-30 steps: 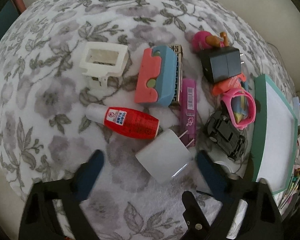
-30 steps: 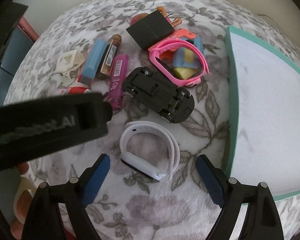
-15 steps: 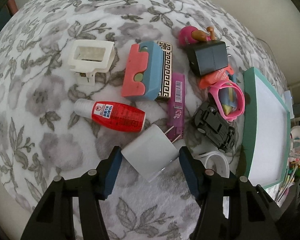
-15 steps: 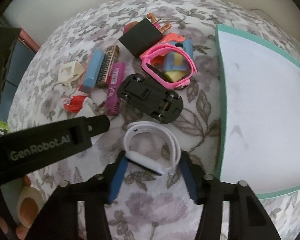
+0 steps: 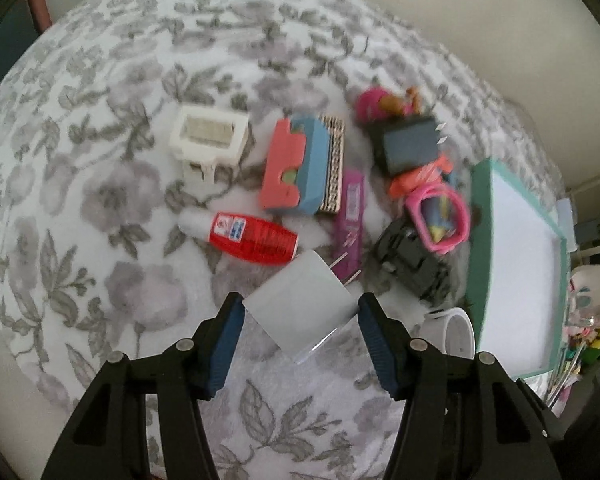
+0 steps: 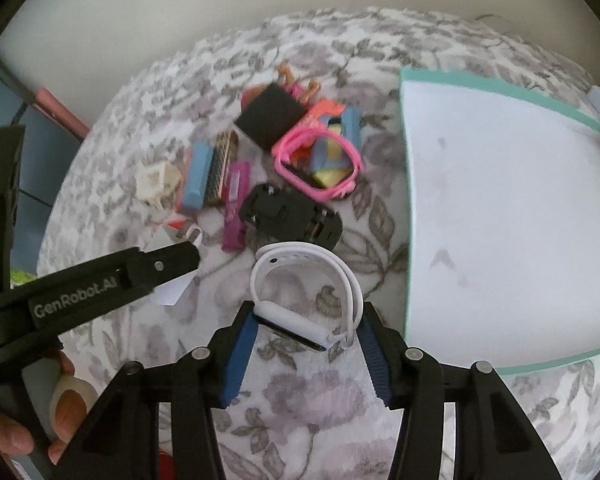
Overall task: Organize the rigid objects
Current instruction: 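Carry the white charger with the left tool and release it inside the tray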
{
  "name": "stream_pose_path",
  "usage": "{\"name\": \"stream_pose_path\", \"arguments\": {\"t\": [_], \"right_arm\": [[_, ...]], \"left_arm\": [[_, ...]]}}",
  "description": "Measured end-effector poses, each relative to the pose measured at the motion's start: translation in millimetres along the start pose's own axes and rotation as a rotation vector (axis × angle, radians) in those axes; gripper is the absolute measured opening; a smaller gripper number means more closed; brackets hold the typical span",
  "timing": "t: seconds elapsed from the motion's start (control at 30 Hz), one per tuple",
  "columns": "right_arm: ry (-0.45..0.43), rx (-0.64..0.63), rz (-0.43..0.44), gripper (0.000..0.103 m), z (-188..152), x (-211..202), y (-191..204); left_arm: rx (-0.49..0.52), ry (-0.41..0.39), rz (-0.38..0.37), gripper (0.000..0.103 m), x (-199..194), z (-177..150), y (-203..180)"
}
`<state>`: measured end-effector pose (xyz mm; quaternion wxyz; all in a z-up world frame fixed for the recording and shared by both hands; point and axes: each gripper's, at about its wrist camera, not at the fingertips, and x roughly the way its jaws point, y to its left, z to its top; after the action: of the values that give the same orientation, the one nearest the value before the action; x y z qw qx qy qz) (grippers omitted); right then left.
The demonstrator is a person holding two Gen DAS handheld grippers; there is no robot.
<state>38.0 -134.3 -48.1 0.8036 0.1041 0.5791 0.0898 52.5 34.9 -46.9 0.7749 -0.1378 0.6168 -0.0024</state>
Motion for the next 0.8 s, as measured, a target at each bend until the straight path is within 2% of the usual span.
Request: {"name": "stream_pose_path", "arguments": {"t": [0.13, 0.23, 0.43, 0.8], "right_arm": [[-0.039, 0.022, -0.013, 0.054, 1, -22, -12], [-0.058, 0.051, -0.040, 0.054, 2, -35, -25], [-0.105, 0.124, -0.136, 0.054, 6, -55, -60], [-0.114, 0.401, -0.168, 0.054, 11, -71, -158]], "left_arm": [[0.008, -0.032, 0.009, 0.060, -17, 2, -7], [0.016, -0.026, -0.011, 0.060, -22, 4, -20], [0.089, -0.027, 0.019, 0.060, -18, 12, -75], [0.223, -0.017, -0.028, 0.061, -1, 10, -173]]}}
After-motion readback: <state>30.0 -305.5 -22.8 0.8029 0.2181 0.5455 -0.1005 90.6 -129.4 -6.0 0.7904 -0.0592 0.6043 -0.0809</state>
